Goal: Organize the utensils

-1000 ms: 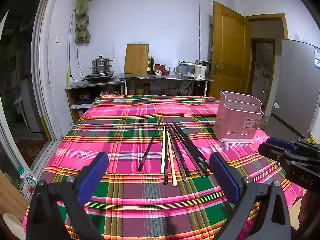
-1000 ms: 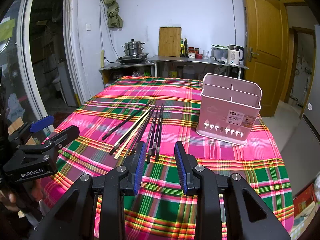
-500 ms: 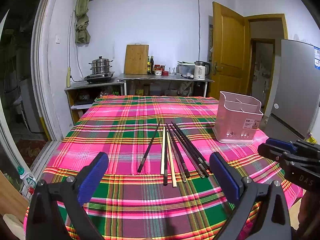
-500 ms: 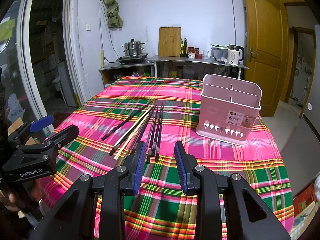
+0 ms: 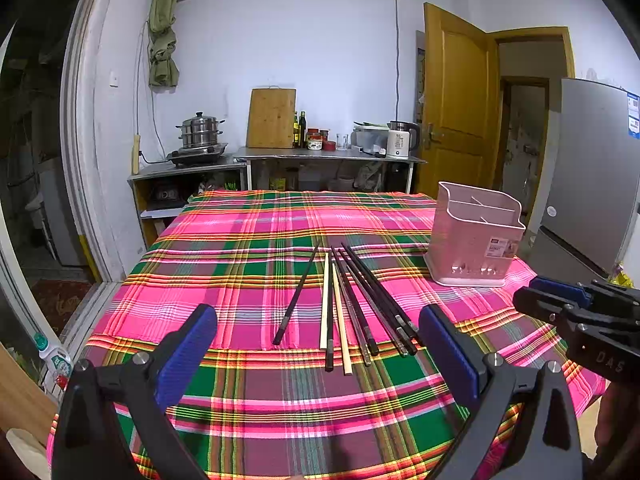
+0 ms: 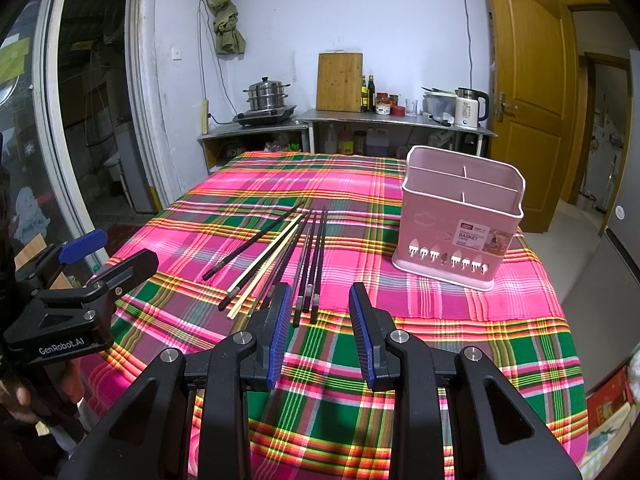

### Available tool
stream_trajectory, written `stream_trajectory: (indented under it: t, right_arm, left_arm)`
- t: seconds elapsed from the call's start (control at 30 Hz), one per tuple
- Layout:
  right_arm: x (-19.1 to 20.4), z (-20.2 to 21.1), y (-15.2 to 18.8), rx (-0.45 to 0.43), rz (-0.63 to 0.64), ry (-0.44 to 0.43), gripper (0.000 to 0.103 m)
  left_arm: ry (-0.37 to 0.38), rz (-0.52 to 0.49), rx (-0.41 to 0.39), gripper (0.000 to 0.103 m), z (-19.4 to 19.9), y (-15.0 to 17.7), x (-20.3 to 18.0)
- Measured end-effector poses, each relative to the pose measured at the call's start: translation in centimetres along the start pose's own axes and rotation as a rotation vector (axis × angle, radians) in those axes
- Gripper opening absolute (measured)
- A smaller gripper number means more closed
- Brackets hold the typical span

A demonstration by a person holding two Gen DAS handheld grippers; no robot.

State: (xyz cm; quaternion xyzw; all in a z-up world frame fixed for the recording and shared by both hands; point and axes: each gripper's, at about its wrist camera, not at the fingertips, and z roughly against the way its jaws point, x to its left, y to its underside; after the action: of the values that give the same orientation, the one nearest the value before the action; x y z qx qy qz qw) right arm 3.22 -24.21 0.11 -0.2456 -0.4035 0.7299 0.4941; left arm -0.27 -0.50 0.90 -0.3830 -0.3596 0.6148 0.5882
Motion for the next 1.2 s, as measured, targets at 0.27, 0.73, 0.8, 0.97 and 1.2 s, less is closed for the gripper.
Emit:
stream_trajectory:
  t: [0.27,0.73,0.8,0.97,1.2]
  right_arm:
    - [0.3,0.2,0.1,0.006,-0.002,-0.002,0.031]
    - [-0.4,-1.7,0.0,0.039,-0.006,-0.003,0.031]
    - [-0.5,-2.0,-0.1,0.045,-0.006,-0.002,0.031]
    - [-0.9,-2.5,-0.2,0.053,-0.009,0.001,0.031]
    - [-1.3,-3.5,-0.3,0.069,-0.014,0.002,0.031]
  left_arm:
    - [0.001,-0.002,0.007,0.102,-0.3,0.0,0.0]
    - [0.009,0.001,0.026,0.102,-2.1,0.3,0.5]
    - [0.014,-0.002,0.023,0.102,-2.2,0.2,0.4]
    - [0.022,-0.009,0.017,0.102,-2.6,-0.2,0.2]
    - [0.030,-0.008,0.028,0.102,-3.4,-0.3,0.3]
